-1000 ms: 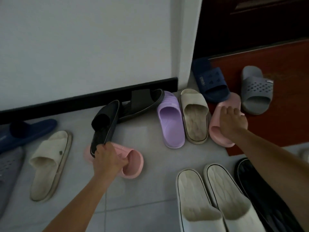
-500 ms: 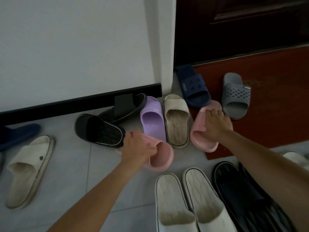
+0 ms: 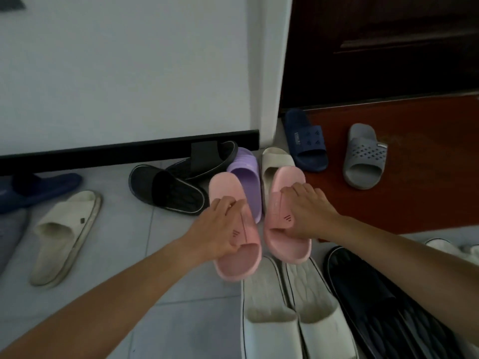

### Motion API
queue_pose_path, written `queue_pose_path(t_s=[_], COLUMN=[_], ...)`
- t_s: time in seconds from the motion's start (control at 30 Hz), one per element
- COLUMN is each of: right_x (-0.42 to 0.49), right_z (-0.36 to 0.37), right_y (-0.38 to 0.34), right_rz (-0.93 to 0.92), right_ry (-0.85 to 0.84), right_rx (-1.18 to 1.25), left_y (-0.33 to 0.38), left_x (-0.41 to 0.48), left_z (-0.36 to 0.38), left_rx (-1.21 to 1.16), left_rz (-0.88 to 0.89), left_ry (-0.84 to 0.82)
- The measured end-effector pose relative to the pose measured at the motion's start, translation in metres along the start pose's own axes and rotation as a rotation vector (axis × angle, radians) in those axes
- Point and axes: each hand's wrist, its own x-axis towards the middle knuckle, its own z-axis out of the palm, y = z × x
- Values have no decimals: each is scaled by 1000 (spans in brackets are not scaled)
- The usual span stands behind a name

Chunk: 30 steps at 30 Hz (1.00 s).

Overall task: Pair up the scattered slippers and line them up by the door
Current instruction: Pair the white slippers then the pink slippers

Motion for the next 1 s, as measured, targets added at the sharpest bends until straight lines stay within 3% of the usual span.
queue_pose_path(t_s=[0.13, 0.33, 0.5, 0.6, 0.7, 0.8, 0.87, 0.93, 1.0], right_x=[-7, -32, -31, -20, -4, 8, 9, 3, -8], right_z=[-2, 11, 26, 30, 30, 30, 26, 20, 17], right_y=[-59, -140, -195, -208, -219, -230, -237, -242, -245], right_rz=[-143, -386, -313, -136, -25, -23, -103, -270, -425], right_ry=[-40, -112, -269, -334, -347, -339, -434, -572, -682], right_rx=[27, -27, 169, 334, 452, 467, 464, 391, 285], left_y=[-21, -48, -75, -97, -124, -141, -145, -140, -125], left_x=[-59, -149, -187, -196, -208, -218, -218, -215, -215], left_z=[-8, -7, 17, 23, 32, 32, 32, 33, 34], left_rx=[66, 86, -271, -492, -779, -956, -1037, -945, -691], left_rz=[43, -81, -685, -1103, -1308, -1376, -1406, -1359, -1174], left_ry=[-33, -97, -327, -352, -303, -302, -259, -244, -306])
